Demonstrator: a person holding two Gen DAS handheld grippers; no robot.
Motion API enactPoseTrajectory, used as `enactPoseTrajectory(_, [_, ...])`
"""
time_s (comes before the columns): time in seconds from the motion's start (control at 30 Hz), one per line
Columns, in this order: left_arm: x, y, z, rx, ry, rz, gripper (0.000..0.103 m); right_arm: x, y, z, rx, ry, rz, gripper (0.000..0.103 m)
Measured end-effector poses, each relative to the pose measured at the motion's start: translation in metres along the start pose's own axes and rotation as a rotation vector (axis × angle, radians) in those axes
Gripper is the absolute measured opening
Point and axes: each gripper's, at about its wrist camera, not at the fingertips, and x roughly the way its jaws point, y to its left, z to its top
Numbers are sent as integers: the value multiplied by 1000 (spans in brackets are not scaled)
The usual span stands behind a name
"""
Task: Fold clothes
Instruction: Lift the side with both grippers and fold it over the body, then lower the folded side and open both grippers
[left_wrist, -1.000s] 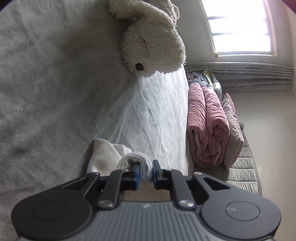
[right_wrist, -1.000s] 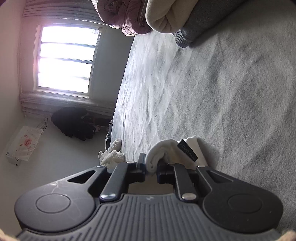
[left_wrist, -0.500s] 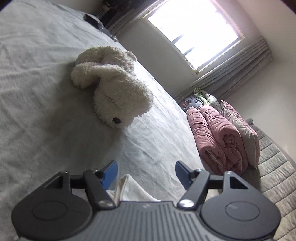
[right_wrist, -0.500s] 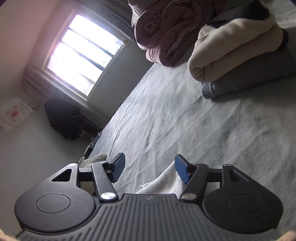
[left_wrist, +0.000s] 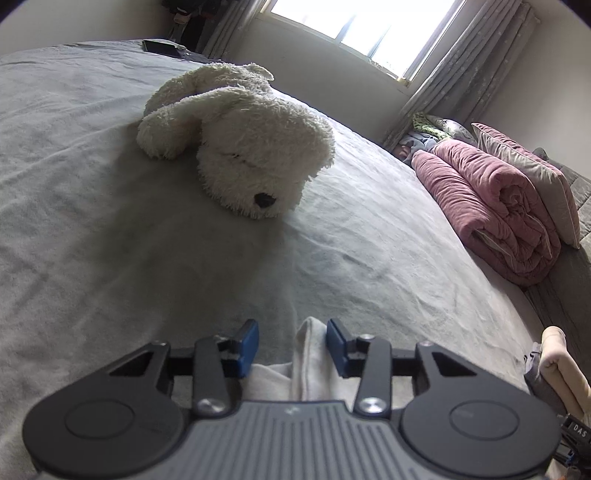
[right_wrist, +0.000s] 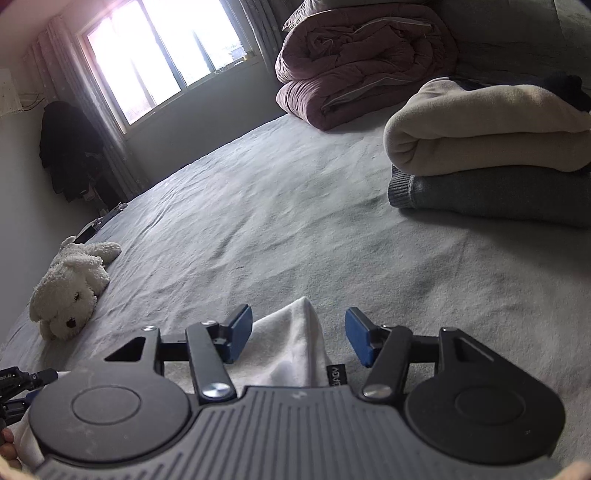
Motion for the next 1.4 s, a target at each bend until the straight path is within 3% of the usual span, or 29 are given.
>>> enactPoseTrajectory(0.03, [0,-1,-1,10,4,-8,18,3,1,-2,-8,11,0,29])
enactPoseTrajectory(0.07, [0,-4,-3,26,5,-14,7,3,2,-4,-21,5,-4,23])
enactPoseTrajectory(0.13, [-4,-12,-8,86,-24,2,5,-2,8,-8,-54,-33,-23,16])
enactPoseTrajectory(0.2, [-12,-19,-12,129,-74,17,4,-7,13,-12,-88,-71,-42,14])
enactPoseTrajectory(0.33, [-28,-22,-14,116,-175,20,4,-21,29,-12,-162,-182,-45,13])
enactPoseTrajectory(0.43, [-28,-24,-15,134,-203,57,4,-18,42,-8,-245,-213,-64,13])
enactPoseTrajectory(0.63, [-2,-24,-24,183,-144,140,5,18,40,-12,-290,-100,-132,13])
enactPoseTrajectory(0.77, [5,-22,-29,192,-133,158,7,31,36,-12,-276,-37,-155,13])
enactPoseTrajectory(0.9, [-6,-27,-27,192,-156,169,15,29,42,-13,-306,-39,-180,19])
enactPoseTrajectory(0.97, [-14,-31,-26,193,-175,174,42,21,46,-13,-314,-62,-190,37])
enactPoseTrajectory(1.07, [-26,-36,-24,194,-204,180,65,2,49,-13,-297,-122,-161,60])
enactPoseTrajectory(1.23, [-38,-71,-29,290,-236,92,84,-13,76,-20,-357,-156,-106,65])
enactPoseTrajectory(1.4, [-23,-100,-44,388,-175,29,88,-4,115,-34,-464,-88,-17,67])
